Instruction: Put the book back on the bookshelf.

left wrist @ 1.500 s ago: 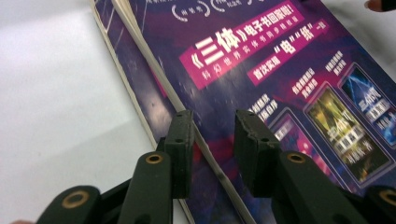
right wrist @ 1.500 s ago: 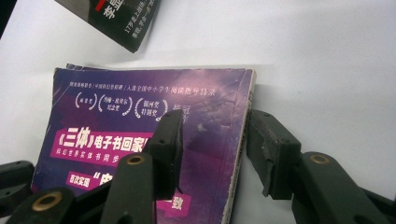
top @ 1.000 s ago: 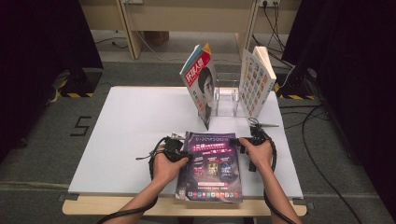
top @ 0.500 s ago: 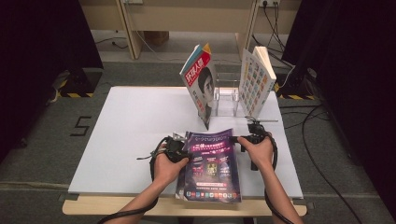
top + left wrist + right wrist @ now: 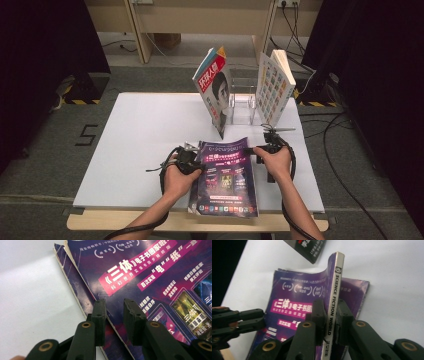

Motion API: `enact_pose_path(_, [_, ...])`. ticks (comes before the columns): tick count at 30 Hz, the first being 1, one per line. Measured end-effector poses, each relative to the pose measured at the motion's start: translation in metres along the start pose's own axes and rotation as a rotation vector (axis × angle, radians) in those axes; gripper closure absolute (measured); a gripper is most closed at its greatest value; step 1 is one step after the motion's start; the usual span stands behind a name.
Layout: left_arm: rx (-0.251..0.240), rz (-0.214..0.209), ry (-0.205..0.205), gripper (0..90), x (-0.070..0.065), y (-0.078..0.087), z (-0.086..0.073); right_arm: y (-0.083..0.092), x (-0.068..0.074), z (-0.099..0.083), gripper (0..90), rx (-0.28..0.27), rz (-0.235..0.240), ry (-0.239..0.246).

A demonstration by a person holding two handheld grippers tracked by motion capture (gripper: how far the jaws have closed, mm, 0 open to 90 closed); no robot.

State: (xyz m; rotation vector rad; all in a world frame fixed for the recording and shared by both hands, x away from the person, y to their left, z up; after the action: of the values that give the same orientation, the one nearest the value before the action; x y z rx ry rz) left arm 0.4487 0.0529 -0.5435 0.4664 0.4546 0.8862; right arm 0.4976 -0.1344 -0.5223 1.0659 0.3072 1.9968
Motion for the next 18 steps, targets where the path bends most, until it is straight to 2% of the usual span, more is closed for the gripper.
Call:
enact_pose_path(3, [-0.033,-0.015,0.033,69.7,0.002,0.004,0.001,0.007,0.005,0.003,82.2,-0.016,0.034,-0.032])
enact_pose_path(6, [-0.085,0.008,0.013,66.5,0.009,0.013,0.005,0.019,0.005,0.006,82.6,-0.047,0.016,-0.014])
enact_pose_path(8, [-0.103,0.012,0.0,64.1,0.012,0.019,0.007,0.026,0.004,0.008,82.7,-0.066,0.014,-0.004])
enact_pose_path(14, [-0.142,0.025,-0.027,56.1,0.024,0.038,0.008,0.039,0.008,0.013,82.9,-0.1,0.01,0.023])
enact_pose_path(18, [-0.134,0.03,-0.045,49.5,0.033,0.049,0.001,0.046,0.011,0.016,83.0,-0.135,0.007,0.052])
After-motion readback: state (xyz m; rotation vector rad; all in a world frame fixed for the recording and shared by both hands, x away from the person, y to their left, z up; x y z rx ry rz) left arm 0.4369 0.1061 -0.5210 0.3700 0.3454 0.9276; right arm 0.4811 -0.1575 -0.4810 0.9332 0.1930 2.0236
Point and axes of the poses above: each handheld gripper's, and its own axes: y roughly backward along the jaws, z roughly out of its top, x roughly to its left, the point moved 10 cm from there along -y, roughly forward along the jaws, and after that the axes turned 13 degrees about -x, right-handed, at the moved point
